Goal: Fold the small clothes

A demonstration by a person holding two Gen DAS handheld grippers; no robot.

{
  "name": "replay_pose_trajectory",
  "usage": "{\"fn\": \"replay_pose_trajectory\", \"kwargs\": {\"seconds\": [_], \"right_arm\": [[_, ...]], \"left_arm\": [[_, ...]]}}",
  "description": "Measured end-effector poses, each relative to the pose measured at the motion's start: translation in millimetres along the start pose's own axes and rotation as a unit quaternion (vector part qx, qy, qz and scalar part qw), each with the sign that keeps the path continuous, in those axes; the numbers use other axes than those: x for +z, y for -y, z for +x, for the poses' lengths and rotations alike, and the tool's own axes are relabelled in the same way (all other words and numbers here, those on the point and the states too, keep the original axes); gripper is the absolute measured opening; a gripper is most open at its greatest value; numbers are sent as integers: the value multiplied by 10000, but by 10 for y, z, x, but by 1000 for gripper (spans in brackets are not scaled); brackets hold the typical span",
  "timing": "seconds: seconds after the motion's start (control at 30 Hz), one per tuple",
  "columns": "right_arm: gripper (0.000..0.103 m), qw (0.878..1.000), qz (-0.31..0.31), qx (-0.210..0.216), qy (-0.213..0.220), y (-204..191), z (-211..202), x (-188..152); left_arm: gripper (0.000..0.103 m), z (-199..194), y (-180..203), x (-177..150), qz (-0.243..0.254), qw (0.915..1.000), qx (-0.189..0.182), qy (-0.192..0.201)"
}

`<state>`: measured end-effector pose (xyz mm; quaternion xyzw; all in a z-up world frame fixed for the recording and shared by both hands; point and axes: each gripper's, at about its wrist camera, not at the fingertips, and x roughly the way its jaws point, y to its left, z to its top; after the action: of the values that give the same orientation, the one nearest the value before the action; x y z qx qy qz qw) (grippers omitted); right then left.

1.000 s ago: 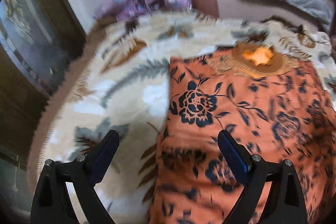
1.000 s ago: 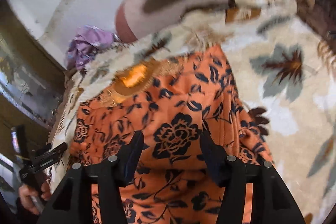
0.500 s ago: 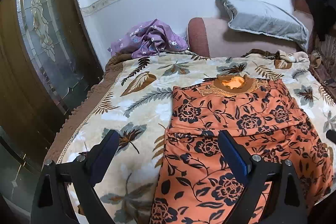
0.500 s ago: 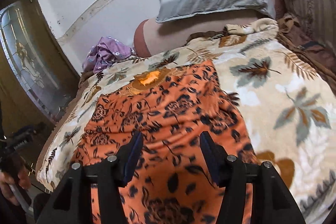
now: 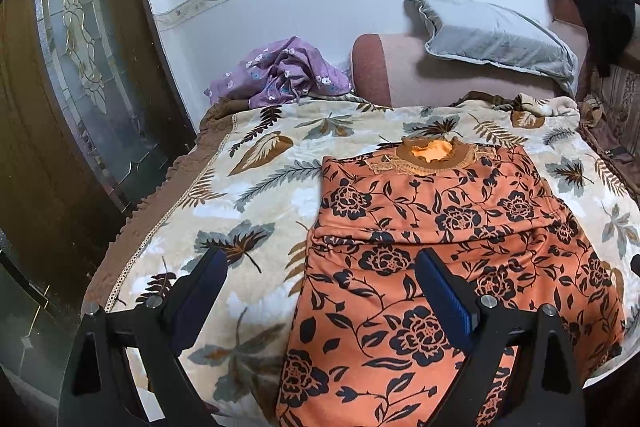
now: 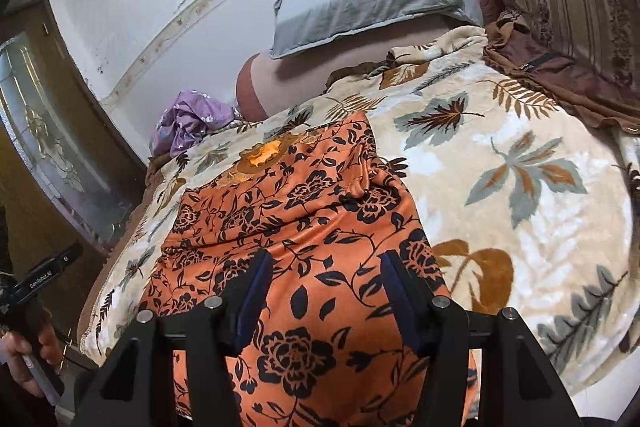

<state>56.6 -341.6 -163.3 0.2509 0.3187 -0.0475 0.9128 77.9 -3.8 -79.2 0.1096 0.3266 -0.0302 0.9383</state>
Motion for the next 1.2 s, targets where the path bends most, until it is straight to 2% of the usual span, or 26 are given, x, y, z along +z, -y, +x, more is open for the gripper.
{"fn": "replay_pose_trajectory", "kwargs": {"seconds": [0.43,0.6,0.7,0.77,0.93,1.07,1.17,1.2], "right_arm": [[61,9997,-216,-83,-48,-44,-198,-170],[65,9990,-269,-44,-344,-22,-183,-247],[65,9983,-267,-149,-492,18,-168,-291],[65,9975,-214,-275,-621,79,-155,-316],[65,9933,38,-677,-939,288,-114,-349],[65,9878,307,-969,-1183,492,-70,-402],[65,9814,607,-1019,-1511,635,33,-444],[65,9798,646,-1066,-1567,659,64,-460]], "left_arm": [[95,-72,-25,-135,45,10000,20,-36],[95,-17,-41,-295,65,9996,-46,-284],[95,97,-79,-502,16,9975,-176,-691],[95,216,-133,-703,-45,9935,-272,-1106],[95,487,-350,-1225,-271,9785,-243,-2030],[95,596,-504,-1473,-478,9669,-346,-2482],[95,695,-600,-1590,-776,9569,-536,-2747],[91,720,-621,-1615,-872,9546,-582,-2788]]}}
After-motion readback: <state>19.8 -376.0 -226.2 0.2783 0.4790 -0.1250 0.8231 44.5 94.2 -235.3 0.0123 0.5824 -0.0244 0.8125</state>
